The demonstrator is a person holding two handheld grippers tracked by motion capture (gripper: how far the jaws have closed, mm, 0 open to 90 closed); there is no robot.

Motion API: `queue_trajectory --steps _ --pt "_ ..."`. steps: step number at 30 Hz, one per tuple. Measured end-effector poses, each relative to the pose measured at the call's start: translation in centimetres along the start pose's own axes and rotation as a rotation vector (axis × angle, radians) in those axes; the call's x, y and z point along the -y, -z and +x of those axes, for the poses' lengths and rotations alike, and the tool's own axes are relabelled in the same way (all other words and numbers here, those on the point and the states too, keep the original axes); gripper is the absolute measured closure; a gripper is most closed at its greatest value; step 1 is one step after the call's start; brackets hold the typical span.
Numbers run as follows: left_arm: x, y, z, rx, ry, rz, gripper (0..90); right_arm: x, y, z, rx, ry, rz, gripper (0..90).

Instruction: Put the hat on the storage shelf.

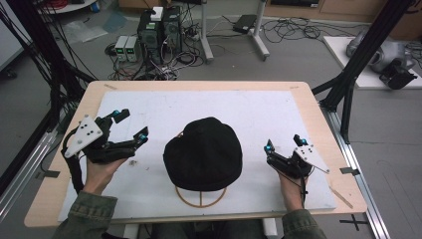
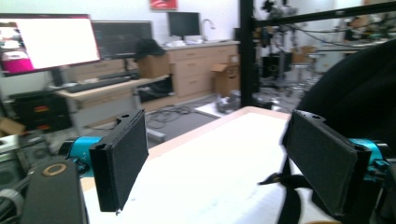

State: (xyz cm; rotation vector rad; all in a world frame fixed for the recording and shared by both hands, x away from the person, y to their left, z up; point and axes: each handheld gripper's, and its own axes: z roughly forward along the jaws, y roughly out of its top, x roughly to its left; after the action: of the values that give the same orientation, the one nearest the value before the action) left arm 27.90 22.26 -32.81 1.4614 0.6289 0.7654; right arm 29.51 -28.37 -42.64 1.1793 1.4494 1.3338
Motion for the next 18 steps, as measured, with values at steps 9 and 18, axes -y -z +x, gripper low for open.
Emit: queue_trajectory --steps 9,18 --pt "1.9 1.4 1.1 -0.162 0.001 -0.017 20.8 0.0 0.0 0.0 0.004 0.003 0.0 5.2" --pt "4.2 2.4 1.6 -0.283 0.012 -0.008 21.0 0.0 0.0 0.0 0.012 0.006 -0.004 5.2"
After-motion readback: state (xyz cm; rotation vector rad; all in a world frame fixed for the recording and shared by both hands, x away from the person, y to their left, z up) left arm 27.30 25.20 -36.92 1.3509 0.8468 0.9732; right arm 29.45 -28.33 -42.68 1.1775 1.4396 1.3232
